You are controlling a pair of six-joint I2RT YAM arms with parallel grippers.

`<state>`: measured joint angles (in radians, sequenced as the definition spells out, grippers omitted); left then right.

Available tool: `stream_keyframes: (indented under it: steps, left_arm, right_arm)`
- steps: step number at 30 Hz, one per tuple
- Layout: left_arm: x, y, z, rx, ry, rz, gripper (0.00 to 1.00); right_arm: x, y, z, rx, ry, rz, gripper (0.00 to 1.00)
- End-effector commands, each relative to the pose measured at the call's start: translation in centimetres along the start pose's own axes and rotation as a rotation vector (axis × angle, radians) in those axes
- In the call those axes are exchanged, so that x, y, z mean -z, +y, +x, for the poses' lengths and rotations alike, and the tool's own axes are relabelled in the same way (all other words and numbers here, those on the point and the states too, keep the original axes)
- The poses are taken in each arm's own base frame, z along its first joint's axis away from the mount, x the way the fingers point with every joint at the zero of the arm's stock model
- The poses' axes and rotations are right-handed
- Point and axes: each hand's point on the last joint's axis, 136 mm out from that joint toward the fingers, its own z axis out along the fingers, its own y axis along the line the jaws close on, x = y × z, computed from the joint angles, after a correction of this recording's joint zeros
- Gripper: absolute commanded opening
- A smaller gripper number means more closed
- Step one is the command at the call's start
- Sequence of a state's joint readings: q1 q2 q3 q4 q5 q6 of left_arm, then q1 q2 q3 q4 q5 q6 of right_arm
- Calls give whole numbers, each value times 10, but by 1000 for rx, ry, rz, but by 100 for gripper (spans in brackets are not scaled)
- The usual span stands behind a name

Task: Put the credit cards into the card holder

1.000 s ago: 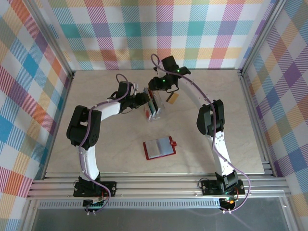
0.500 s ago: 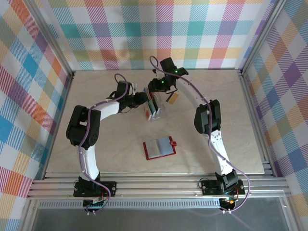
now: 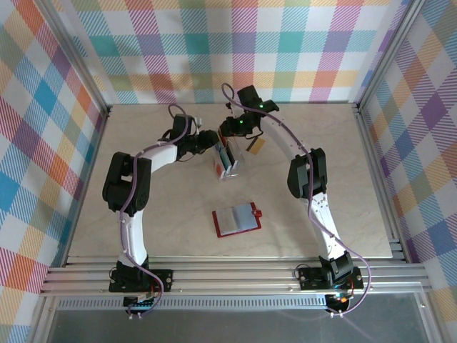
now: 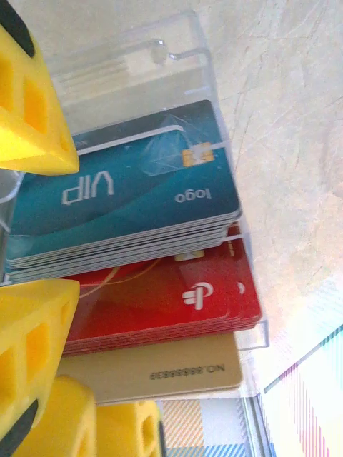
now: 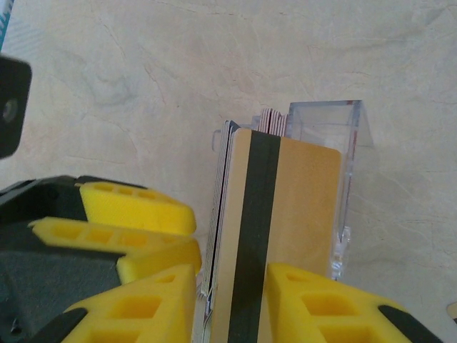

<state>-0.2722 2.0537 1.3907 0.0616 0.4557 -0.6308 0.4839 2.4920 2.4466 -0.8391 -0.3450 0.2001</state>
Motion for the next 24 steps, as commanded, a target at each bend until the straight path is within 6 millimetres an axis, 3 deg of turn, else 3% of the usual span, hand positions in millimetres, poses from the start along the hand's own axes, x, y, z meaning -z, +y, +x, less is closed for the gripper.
stream_keyframes:
  steps: [1, 11, 24]
  left_arm:
    - [-2, -1, -5, 16, 13, 5, 43]
    - [-6, -4, -8, 7, 16, 23, 43]
    - [-18, -10, -10, 0, 37, 47, 43]
  right_arm:
    - [10, 22, 1, 11, 8, -71, 30]
    - [17, 27, -2, -1, -1, -99, 29]
    - [20, 22, -4, -17, -7, -91, 21]
